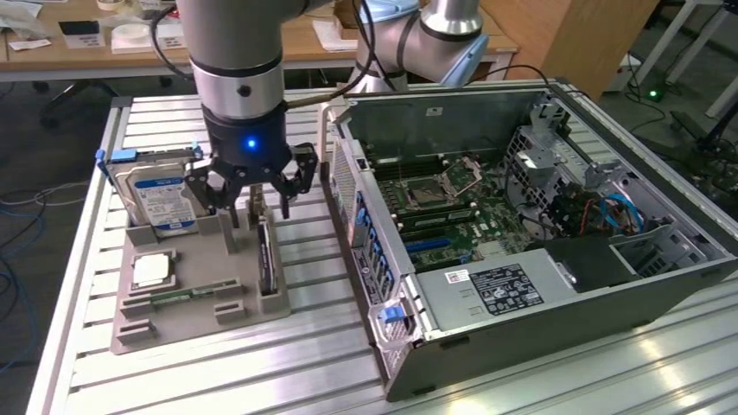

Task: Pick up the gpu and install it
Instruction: 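Pick up the gpu and move the gpu toward the slot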

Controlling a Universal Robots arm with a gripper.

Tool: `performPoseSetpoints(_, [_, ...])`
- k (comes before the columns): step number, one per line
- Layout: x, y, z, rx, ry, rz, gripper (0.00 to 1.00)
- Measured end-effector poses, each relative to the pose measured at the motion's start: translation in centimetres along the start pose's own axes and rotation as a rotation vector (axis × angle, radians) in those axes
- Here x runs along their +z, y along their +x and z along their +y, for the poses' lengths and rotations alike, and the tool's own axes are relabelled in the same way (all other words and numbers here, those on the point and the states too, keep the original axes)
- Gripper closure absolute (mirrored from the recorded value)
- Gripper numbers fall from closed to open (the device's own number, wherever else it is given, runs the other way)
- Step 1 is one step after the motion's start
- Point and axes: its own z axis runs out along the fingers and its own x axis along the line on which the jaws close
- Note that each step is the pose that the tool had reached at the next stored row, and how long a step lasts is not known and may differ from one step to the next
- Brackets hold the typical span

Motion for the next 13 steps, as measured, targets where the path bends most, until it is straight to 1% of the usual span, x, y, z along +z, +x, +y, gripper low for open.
performPoseSetpoints(1, [0.55, 0.0, -0.15, 0.000, 0.0000, 0.0002, 0.34])
performPoseSetpoints(13, [2.73, 0.0, -0.28, 0.000, 0.0000, 0.0002, 0.34])
